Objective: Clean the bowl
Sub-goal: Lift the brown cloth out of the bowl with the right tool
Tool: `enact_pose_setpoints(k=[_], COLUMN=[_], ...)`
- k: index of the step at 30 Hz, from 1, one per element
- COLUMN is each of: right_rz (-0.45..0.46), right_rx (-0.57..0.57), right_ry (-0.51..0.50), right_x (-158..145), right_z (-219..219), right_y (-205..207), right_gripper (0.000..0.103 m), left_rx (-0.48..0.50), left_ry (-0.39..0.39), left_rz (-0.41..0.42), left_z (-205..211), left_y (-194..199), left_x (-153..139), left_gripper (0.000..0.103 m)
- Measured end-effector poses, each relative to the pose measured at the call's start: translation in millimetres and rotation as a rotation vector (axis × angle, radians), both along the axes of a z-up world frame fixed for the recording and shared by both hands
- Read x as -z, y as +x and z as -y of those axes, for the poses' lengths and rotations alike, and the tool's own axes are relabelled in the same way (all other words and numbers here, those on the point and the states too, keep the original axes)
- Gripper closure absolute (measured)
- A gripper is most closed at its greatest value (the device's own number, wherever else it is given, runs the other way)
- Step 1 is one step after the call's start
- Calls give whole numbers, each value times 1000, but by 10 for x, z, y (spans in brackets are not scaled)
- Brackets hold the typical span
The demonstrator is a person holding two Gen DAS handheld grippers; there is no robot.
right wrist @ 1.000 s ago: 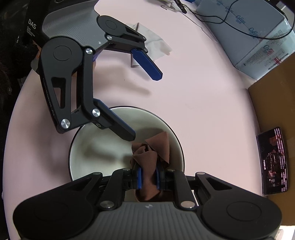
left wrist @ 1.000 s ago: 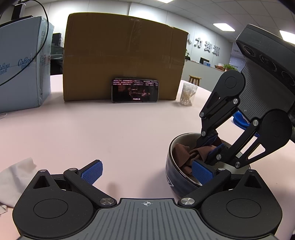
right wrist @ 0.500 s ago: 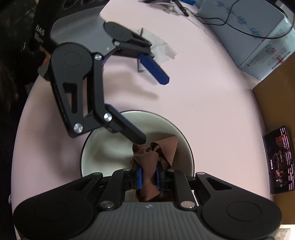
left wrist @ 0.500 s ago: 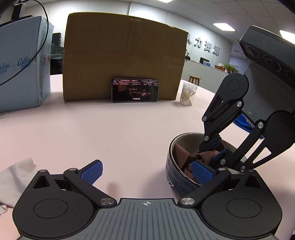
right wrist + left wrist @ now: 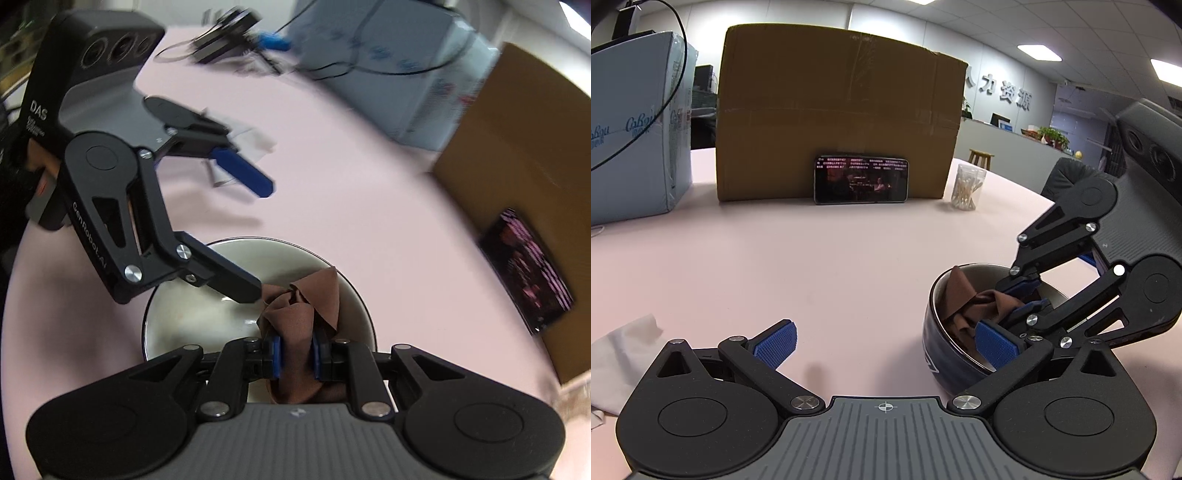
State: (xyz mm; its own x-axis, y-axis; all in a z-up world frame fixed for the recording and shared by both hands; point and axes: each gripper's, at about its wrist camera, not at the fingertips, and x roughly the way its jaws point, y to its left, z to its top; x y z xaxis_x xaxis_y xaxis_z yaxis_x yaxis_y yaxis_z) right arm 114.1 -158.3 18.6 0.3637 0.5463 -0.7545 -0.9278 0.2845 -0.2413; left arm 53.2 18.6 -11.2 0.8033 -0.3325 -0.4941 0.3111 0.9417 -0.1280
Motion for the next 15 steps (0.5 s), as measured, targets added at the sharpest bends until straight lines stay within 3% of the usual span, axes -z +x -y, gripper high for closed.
enact_pose_setpoints(k=[4,10,15], right_rz=[-1,-46,-79], right_rx=[140,220,245], right_ry=[169,391,491], right_x=[-5,-50,-48], right_z=[260,636,931], right_y=[-36,-168,-275], right_gripper=[86,86,86], left_rx=[-36,-90,-94], left_ry=[20,-12,-27], left_rz=[22,38,30], left_z=[19,92,227], left_y=[-41,-179,-210], left_x=[-25,-82,-77], left_gripper=[0,0,0])
